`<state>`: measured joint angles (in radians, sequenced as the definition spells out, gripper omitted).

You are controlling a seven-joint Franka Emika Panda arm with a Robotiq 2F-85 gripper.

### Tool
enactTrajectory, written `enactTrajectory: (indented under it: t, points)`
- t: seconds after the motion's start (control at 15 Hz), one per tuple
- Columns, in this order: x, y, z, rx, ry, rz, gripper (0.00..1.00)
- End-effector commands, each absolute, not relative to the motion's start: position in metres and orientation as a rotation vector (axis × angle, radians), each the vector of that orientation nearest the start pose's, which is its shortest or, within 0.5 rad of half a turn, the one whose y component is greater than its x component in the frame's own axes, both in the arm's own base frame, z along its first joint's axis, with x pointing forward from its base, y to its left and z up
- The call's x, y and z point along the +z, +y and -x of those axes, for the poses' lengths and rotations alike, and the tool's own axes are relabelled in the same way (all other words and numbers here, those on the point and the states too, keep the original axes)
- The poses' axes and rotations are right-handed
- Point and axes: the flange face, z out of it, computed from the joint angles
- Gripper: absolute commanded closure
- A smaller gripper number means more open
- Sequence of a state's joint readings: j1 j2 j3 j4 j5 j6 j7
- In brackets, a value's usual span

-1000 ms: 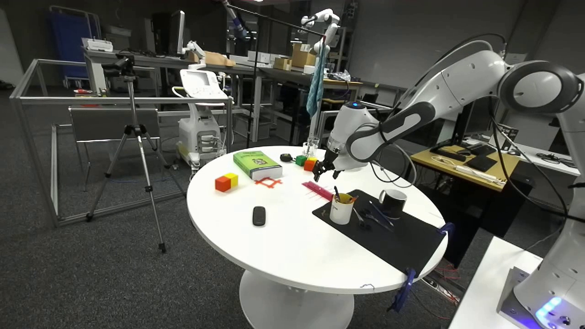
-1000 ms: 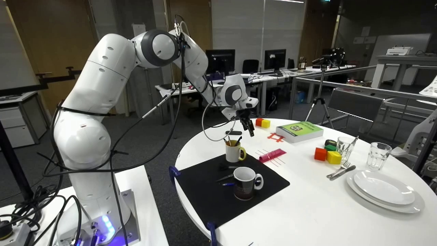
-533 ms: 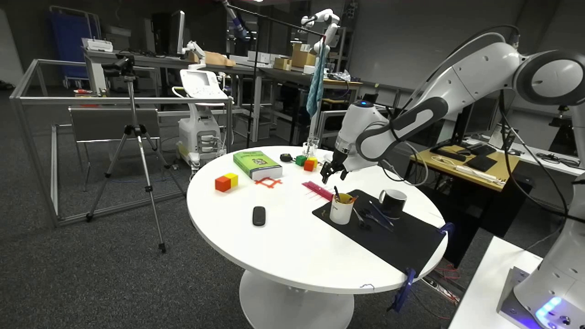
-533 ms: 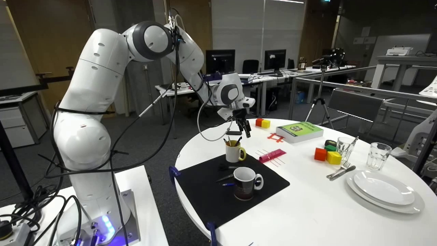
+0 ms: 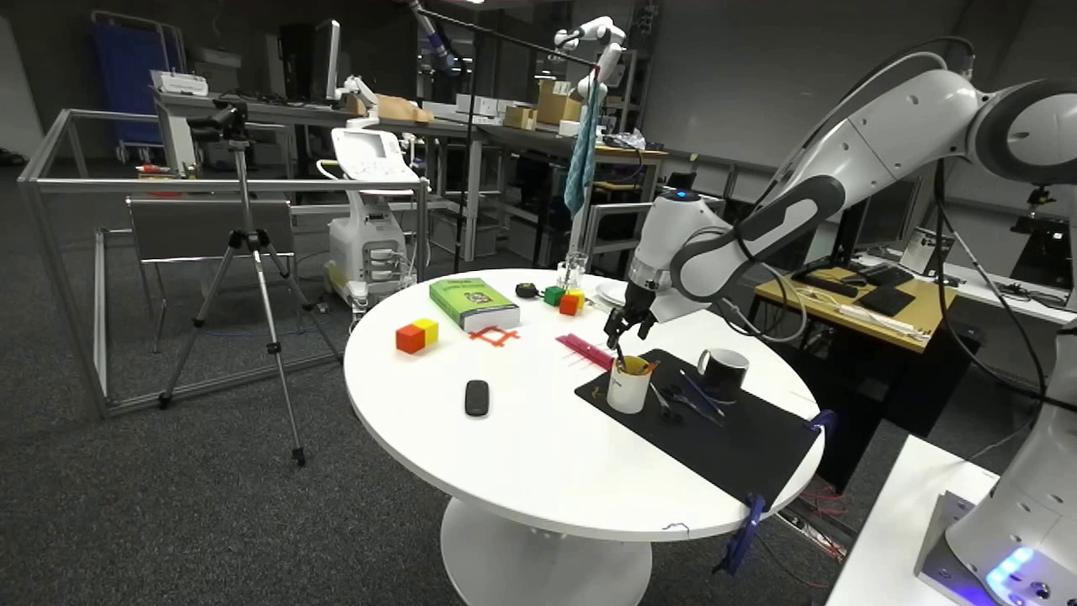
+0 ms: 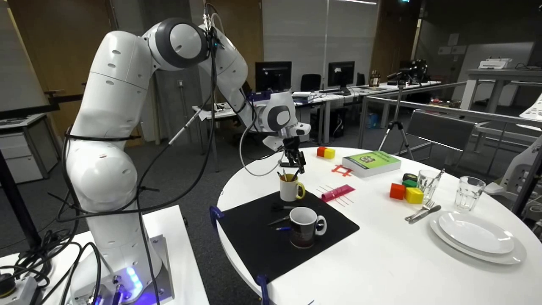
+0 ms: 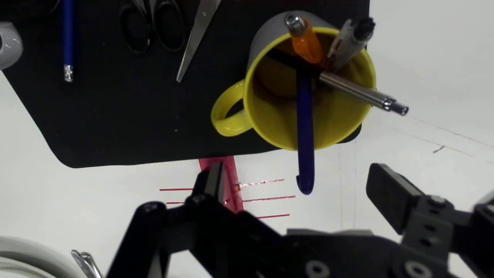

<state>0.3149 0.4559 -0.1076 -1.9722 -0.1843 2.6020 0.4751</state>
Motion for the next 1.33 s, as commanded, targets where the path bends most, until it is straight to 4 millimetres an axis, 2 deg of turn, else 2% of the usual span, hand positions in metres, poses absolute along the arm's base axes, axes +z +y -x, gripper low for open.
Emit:
enactTrajectory:
  t: [0.0, 0.4, 1.07, 1.13, 1.2, 1.27]
  points:
    - [0.255, 0.141, -0.608, -0.392, 0.079, 3.194, 0.0]
    - [0.25, 0.153, -0.613, -0.503, 0.032, 3.145, 0.0]
    - [0.249, 0.145, -0.617, -0.588, 0.014, 3.184, 0.03]
    - [0.25, 0.144, -0.616, -0.589, 0.014, 3.191, 0.06]
    - [0.25, 0.143, -0.615, -0.572, 0.012, 3.201, 0.22]
    - [0.25, 0.142, -0.614, -0.557, 0.01, 3.206, 0.3]
